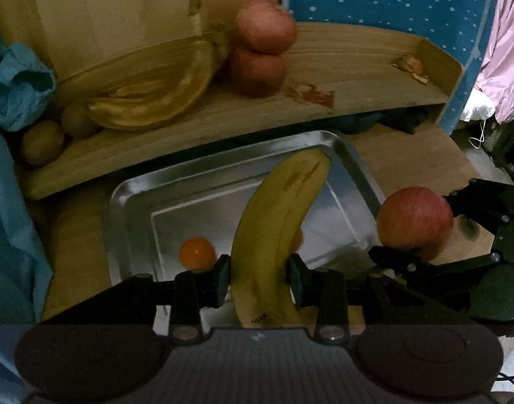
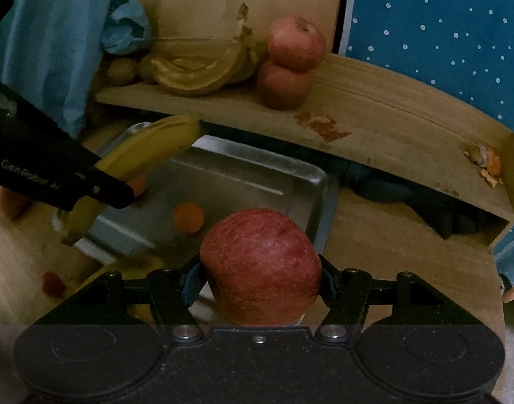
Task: Organize fruits
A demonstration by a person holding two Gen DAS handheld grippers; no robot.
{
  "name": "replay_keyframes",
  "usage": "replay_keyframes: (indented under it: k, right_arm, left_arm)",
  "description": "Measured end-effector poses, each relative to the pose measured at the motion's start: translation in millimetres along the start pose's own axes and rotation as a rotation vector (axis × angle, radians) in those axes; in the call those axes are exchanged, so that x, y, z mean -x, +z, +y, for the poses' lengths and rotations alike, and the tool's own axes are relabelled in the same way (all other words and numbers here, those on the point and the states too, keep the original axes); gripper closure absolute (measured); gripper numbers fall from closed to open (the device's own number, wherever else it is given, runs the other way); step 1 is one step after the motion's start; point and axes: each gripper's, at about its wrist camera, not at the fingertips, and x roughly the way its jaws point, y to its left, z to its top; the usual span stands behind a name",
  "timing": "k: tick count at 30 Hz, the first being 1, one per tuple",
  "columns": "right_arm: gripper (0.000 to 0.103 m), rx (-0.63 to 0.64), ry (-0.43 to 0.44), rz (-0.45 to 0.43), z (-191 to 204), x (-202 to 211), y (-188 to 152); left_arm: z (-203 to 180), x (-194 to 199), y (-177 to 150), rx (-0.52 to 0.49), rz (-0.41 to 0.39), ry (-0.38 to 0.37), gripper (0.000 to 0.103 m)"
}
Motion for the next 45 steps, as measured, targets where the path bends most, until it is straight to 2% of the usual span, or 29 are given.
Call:
replay_keyframes:
  k: [10,21,23,24,39,45]
  right_arm:
    - [0.036,-0.011,-0.022,0.061,-1,-38,26]
    - [0.036,-0.018,-0.038,0.106,1,-67,39]
    - [0.036,-0.018,-0.040,0.111,1,-70,40]
    - [0.036,-0.019,-0.040,0.112,1,-72,41]
    - [0.036,-0.028,-0.034,0.123,1,-83,43]
    - [0.035,-0.032,-0.028,0.116,0,-80,41]
  left_arm:
    - [31,-39,29,-0.006,0.034,-0.033,0.063]
    - [36,-72,46,-0.046,0.086,-0.091,0.063]
    - [37,-75,49,-0.047,0.086,-0.097,0.063]
    - [37,-76,49,-0.061,0.036,-0.087,0.063]
    - [34,-82,51,-0.069,0.048,-0.101,0.064]
    - [30,-80,51,-0.082,0.050,-0.076,0.064]
